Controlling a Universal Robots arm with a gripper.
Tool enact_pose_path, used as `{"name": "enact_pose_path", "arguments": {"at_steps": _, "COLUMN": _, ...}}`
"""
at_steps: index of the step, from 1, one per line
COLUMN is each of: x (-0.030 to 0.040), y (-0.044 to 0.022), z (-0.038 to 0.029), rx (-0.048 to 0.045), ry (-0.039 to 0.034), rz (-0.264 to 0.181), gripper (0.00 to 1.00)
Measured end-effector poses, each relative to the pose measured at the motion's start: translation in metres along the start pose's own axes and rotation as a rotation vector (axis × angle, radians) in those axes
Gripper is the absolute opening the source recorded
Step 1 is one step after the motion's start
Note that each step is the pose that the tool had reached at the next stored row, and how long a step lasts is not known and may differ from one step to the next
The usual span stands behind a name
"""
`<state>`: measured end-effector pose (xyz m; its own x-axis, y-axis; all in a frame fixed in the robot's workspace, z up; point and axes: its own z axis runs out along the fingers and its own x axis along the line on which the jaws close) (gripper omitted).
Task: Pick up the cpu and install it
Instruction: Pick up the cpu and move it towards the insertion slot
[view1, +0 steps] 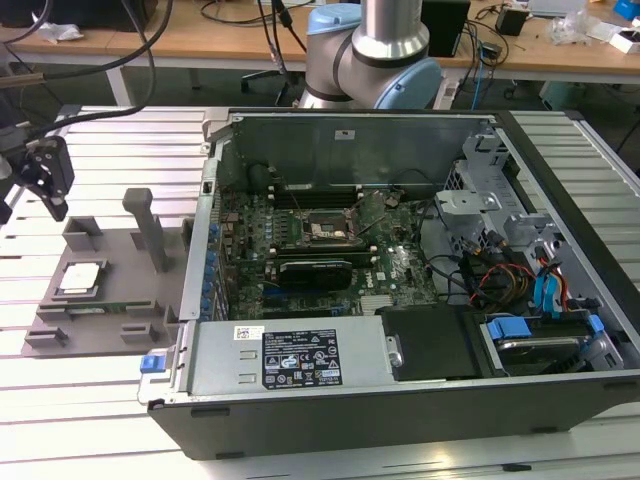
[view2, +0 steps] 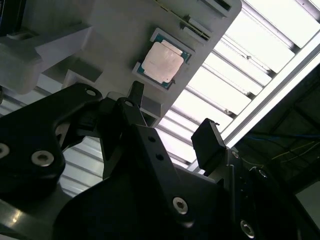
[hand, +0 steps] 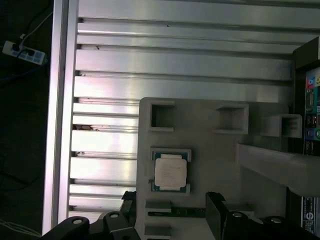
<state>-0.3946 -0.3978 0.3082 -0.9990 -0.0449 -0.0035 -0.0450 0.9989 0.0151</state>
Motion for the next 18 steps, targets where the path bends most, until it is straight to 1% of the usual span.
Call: {"name": "enact_pose_path", "arguments": {"at_steps": 18, "x": 0.0000, "y": -0.0001, "z": 0.0066, "rx": -0.0001, "ry": -0.0001, "rz": 0.000, "gripper": 0.66}}
